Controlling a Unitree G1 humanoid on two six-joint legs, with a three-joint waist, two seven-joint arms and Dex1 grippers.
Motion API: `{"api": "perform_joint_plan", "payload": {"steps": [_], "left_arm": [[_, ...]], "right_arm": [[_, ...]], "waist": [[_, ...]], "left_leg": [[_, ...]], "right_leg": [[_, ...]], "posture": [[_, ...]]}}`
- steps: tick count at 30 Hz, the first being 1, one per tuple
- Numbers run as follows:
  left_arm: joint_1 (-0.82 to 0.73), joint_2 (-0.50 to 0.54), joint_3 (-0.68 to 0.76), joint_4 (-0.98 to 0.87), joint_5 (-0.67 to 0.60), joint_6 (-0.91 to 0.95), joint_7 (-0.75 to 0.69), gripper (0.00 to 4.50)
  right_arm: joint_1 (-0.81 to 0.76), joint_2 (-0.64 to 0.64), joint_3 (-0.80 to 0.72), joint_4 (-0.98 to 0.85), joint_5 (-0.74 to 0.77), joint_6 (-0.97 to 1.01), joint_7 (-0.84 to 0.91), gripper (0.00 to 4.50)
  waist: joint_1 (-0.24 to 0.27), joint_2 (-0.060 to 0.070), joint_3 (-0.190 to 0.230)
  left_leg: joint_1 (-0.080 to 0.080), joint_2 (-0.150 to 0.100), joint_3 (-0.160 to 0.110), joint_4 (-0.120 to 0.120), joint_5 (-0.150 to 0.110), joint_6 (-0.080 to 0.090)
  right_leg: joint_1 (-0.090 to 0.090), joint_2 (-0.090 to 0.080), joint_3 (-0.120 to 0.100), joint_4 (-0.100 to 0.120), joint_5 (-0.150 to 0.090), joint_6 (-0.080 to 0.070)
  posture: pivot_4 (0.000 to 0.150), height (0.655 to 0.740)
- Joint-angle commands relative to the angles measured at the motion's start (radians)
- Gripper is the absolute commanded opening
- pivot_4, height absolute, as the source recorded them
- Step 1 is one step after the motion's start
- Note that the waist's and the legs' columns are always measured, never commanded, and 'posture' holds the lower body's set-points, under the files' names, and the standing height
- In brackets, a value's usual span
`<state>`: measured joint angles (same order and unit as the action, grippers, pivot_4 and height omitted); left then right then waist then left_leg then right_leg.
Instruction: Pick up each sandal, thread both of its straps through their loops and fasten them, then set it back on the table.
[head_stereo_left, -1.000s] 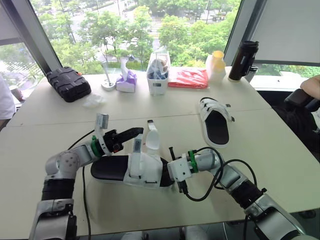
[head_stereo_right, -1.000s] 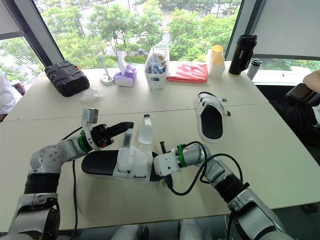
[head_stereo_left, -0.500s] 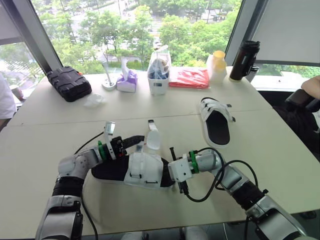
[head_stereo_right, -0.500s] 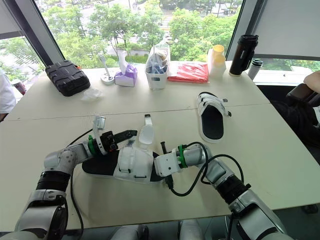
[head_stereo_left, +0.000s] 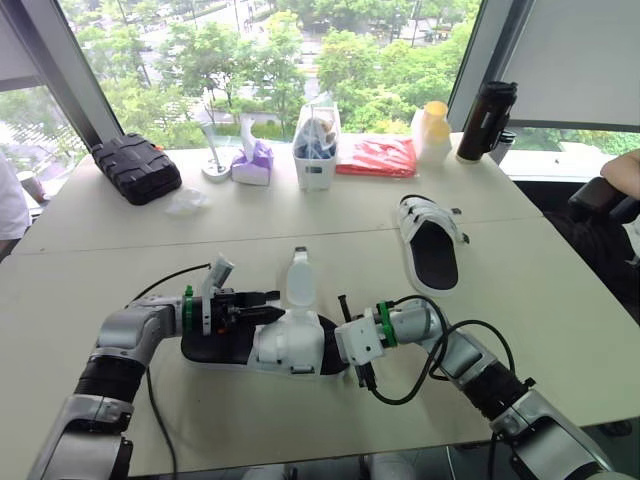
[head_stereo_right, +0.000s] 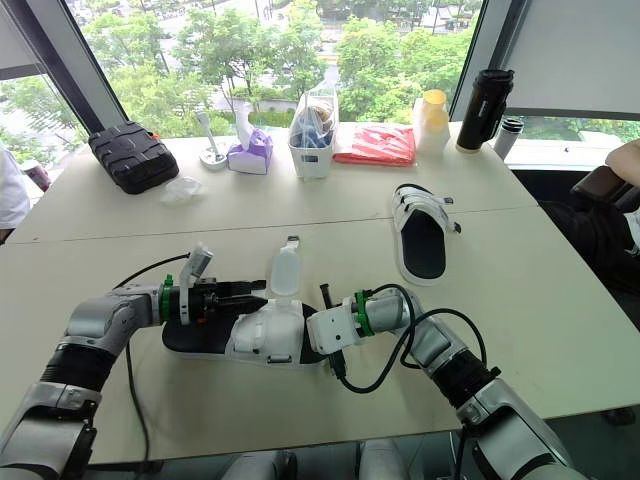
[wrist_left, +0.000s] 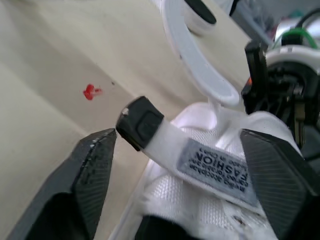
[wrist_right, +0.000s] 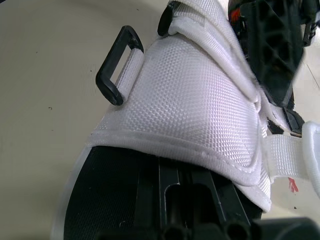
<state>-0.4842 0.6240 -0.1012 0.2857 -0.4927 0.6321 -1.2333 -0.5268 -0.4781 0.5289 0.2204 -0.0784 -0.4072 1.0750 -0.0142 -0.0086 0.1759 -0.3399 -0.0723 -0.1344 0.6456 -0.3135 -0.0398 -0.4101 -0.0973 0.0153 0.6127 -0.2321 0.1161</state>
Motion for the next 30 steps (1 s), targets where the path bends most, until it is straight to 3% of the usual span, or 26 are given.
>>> {"api": "perform_joint_plan", "payload": {"steps": [1,5,16,22,30], "left_arm": [[0.002,0.011,-0.046,0.032,0.1,-0.082,0.014,3.82],[-0.044,0.005,-0.038,0.129,0.198,-0.246,0.097,3.82],[-0.053,-0.058,0.026,0.185,0.188,-0.262,0.145,3.82],[-0.152,-0.117,0.214,0.111,-0.077,0.033,0.135,3.82],[-0.198,-0.129,0.286,0.1,-0.193,0.233,0.163,3.82]], "right_arm": [[0.017,-0.017,0.026,0.065,-0.071,0.028,0.01,0.0],[0.019,-0.012,0.026,0.066,-0.073,0.029,0.007,0.0],[0.013,0.0,0.03,0.074,-0.079,0.023,0.004,0.0],[0.01,0.0,0.03,0.082,-0.083,0.018,0.002,0.0],[0.005,0.004,0.03,0.088,-0.084,0.014,-0.004,0.0]], "waist": [[0.001,0.0,0.0],[0.003,0.0,-0.001],[-0.001,0.001,-0.002],[-0.002,-0.002,0.0],[-0.005,-0.002,0.0]], "left_leg": [[0.0,0.0,0.0,0.0,0.0,0.0],[0.001,0.0,0.0,0.0,0.0,0.0],[0.001,0.0,0.0,0.0,0.0,0.0],[0.0,0.0,-0.001,0.001,0.0,0.0],[0.0,0.0,-0.001,0.001,0.0,0.0]], "right_leg": [[0.0,0.0,0.0,0.0,0.0,0.0],[0.001,0.0,0.0,0.0,0.0,0.0],[0.001,0.0,0.0,0.001,0.0,0.0],[0.0,0.001,-0.001,0.001,0.0,0.0],[0.0,0.001,-0.002,0.002,0.0,0.0]], "posture": [[0.15,0.74],[0.15,0.74],[0.15,0.74],[0.15,0.74],[0.15,0.74]]}}
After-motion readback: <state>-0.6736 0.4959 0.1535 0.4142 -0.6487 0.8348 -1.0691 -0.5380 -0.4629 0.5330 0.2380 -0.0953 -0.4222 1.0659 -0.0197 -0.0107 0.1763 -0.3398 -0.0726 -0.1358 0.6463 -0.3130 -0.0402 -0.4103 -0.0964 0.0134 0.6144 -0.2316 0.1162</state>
